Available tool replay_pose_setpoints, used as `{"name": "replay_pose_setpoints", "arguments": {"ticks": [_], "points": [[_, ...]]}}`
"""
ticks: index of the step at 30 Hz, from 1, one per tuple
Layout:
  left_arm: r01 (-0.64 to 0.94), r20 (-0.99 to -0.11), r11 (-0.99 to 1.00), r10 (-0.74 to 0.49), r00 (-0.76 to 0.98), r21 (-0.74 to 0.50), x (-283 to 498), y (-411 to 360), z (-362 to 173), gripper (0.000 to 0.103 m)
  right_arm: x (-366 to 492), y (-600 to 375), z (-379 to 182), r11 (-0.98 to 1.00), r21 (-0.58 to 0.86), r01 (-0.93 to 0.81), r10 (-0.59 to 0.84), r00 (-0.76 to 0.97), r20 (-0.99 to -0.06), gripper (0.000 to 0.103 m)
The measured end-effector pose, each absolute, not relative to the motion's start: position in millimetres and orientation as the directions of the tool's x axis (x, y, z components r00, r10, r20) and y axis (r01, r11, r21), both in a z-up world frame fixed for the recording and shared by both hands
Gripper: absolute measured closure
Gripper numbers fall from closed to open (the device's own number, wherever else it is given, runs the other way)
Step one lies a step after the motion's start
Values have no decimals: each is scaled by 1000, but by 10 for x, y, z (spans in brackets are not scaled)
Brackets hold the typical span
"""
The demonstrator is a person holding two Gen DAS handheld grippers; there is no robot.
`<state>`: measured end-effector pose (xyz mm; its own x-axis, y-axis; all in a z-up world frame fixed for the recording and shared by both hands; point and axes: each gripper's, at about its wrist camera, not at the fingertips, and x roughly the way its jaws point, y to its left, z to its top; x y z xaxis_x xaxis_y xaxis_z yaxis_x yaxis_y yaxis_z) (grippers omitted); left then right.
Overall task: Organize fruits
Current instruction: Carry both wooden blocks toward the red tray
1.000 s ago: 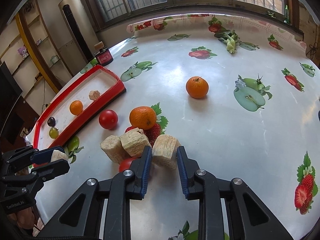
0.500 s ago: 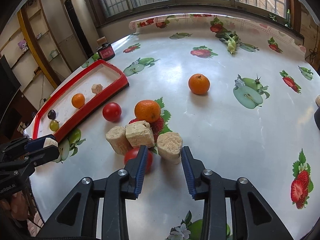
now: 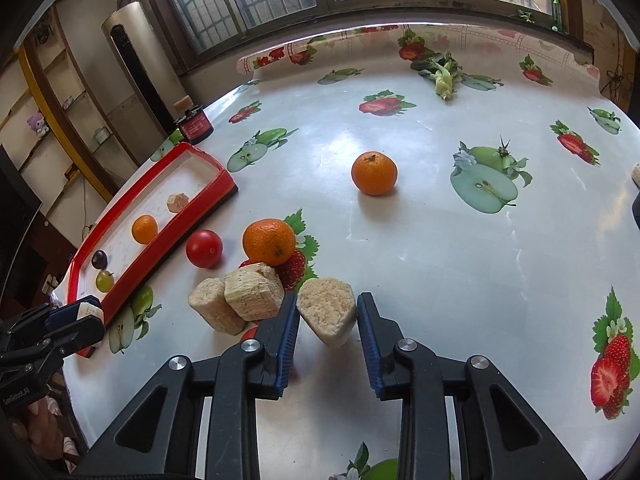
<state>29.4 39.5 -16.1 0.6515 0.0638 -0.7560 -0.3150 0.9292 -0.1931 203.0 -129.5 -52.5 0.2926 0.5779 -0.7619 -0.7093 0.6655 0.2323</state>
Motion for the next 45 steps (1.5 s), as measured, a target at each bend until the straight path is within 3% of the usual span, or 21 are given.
{"name": "replay_pose_setpoints", "arguments": {"ticks": [13,45], "points": [[-381,-749,908,126,650,-177,82,633,-119,73,1645,-940,-100,559,215,-801,653,266,-709,73],[-564,-764,808,253,594,-171,-282,1577,-218,73,1338,158,-185,397,201,-896,672,134,-728,73]]}}
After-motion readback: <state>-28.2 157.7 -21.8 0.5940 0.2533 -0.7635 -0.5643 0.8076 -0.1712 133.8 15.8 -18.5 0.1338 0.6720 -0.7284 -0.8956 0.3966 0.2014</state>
